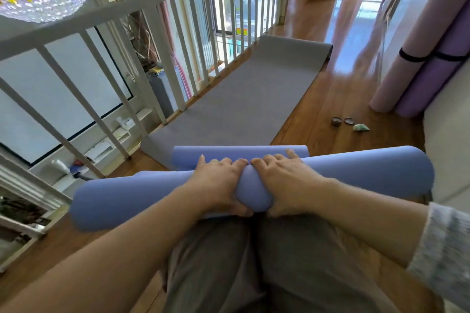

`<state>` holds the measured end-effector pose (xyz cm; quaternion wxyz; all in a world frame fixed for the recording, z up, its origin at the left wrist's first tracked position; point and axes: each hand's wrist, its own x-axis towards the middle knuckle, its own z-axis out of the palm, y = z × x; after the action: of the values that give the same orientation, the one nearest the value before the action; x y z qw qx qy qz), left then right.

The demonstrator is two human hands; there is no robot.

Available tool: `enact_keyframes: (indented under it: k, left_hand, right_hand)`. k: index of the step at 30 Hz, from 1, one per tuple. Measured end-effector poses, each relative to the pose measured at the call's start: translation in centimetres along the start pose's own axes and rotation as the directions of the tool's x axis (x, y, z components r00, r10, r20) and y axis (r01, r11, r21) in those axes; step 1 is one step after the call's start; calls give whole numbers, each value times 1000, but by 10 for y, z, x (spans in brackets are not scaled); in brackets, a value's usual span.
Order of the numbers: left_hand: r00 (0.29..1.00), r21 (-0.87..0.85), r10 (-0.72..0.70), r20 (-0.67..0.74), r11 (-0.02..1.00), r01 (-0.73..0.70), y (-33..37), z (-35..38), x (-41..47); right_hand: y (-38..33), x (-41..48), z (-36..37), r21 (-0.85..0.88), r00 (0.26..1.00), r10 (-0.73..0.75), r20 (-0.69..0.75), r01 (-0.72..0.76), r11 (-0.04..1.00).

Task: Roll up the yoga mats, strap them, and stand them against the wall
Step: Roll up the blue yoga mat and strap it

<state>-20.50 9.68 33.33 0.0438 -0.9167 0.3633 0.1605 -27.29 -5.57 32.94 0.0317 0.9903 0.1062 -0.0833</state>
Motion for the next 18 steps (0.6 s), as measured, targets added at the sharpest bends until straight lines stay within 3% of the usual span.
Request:
enact_keyframes:
  k: [2, 6, 10, 12, 18]
  left_hand:
    - [998, -49, 21, 58, 999, -18, -7, -8, 7]
    - [991, -122, 14, 132, 993, 2, -13, -15, 16]
    - [990, 183, -22, -142, 982, 48, 0, 17, -5]
    - [970, 226, -29, -243, 970, 86, 6, 32, -14]
    - [977, 125, -43, -210, 990, 71, 3, -1, -9]
  right_hand:
    - [-10, -1, 12, -126, 998, 9, -68, -18, 992]
    - [-7, 6, 28, -26, 961, 43, -275, -52, 998]
    - [-6, 10, 26, -8, 976, 62, -209, -65, 998]
    - [-7, 8, 28, -31, 978, 78, -193, -85, 996]
    - [-9, 8, -8, -51, 992, 43, -122, -49, 997]
